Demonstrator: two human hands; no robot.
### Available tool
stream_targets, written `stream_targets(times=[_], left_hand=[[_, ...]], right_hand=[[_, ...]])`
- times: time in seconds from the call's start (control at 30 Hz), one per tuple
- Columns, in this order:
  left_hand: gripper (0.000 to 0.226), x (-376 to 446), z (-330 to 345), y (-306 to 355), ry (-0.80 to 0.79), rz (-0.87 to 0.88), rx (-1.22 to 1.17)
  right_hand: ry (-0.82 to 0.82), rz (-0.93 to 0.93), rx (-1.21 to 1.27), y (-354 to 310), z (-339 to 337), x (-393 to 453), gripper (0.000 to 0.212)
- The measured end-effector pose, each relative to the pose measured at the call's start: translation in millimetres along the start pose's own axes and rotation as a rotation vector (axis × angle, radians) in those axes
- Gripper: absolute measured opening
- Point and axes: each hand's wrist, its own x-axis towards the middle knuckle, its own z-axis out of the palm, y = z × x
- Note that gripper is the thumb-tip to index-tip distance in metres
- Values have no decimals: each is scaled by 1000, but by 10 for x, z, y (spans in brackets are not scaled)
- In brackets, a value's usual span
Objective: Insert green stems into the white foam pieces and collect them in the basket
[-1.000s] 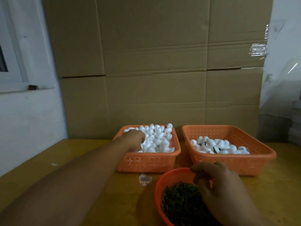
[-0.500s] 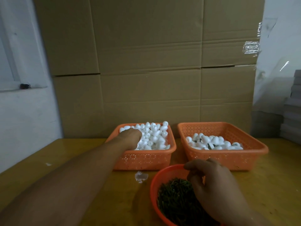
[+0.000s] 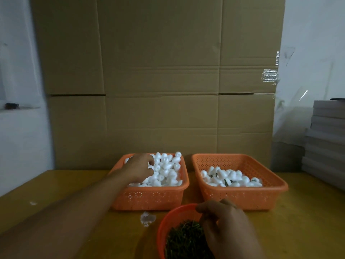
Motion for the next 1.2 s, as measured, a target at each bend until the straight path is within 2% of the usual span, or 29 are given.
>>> stream_targets(times=[0.17,0.43,0.67,0.83,1.0,1.03,1.13,1.2], left_hand=[[5,-89,-49,37,169,24,-227],[15,-641,-144,205,377,45,-539],[21,-1271,-115,501,348,96,-685],[41,-1554,-11,638,310,192,-708],[41,-1698,47,662,234,279,-659],[40,-1714,48,666,230,298,-654],[38,-1748,46,701,219,314,-678],[38,-1781,69,731,214,301,-699]], right_hand=[[-9,-11,-18,6,3,13,29],[-24,-28,-32,0,18,7,32],[-33,-20,-41,4,23,18,34],[-57,-22,-26,-3,0,26,35],[-203,-80,-89,-38,-61,46,62],[-235,-89,-95,-31,-63,50,58],[-341,-92,-128,32,-14,104,26],[-439,-58,-175,46,37,134,31]])
